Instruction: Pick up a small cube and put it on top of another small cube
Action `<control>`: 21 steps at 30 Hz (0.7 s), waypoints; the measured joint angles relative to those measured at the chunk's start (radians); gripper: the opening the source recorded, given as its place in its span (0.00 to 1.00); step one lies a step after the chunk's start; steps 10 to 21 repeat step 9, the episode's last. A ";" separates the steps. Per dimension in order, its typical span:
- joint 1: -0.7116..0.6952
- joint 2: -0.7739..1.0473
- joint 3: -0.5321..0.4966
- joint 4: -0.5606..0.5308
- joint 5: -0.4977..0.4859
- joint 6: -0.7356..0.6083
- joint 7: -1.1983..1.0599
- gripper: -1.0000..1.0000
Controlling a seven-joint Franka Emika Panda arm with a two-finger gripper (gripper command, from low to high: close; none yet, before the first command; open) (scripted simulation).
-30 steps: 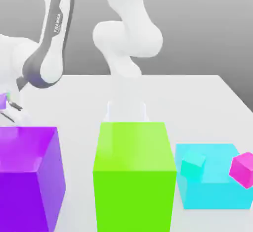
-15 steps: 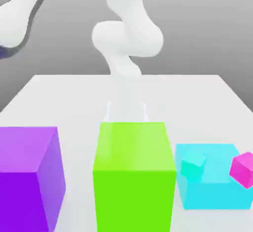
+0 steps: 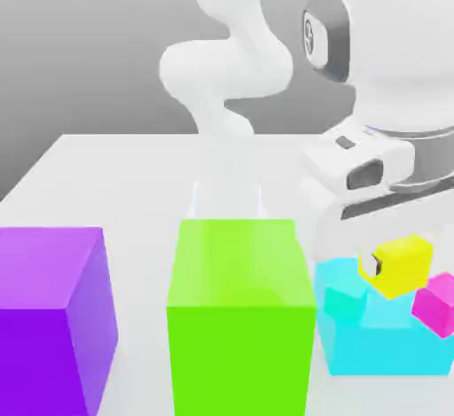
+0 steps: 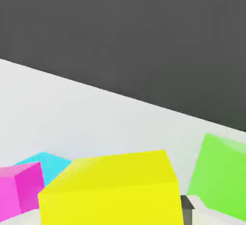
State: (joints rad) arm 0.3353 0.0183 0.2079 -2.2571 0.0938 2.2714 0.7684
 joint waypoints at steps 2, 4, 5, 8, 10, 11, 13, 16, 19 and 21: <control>0.152 -0.005 0.016 -0.052 -0.068 0.050 0.052 0.00; 0.148 0.040 -0.041 -0.083 -0.097 0.127 0.073 0.00; 0.132 0.071 -0.053 -0.096 -0.107 0.170 0.080 0.00; 0.126 0.088 -0.058 -0.104 -0.113 0.194 0.084 1.00; 0.126 0.088 -0.058 -0.104 -0.113 0.194 0.084 1.00; 0.126 0.088 -0.058 -0.104 -0.113 0.194 0.084 1.00; 0.126 0.088 -0.058 -0.104 -0.113 0.194 0.084 1.00; 0.126 0.088 -0.058 -0.104 -0.113 0.194 0.084 1.00; 0.126 0.088 -0.058 -0.104 -0.113 0.194 0.084 1.00; 0.126 0.088 -0.058 -0.104 -0.113 0.194 0.084 1.00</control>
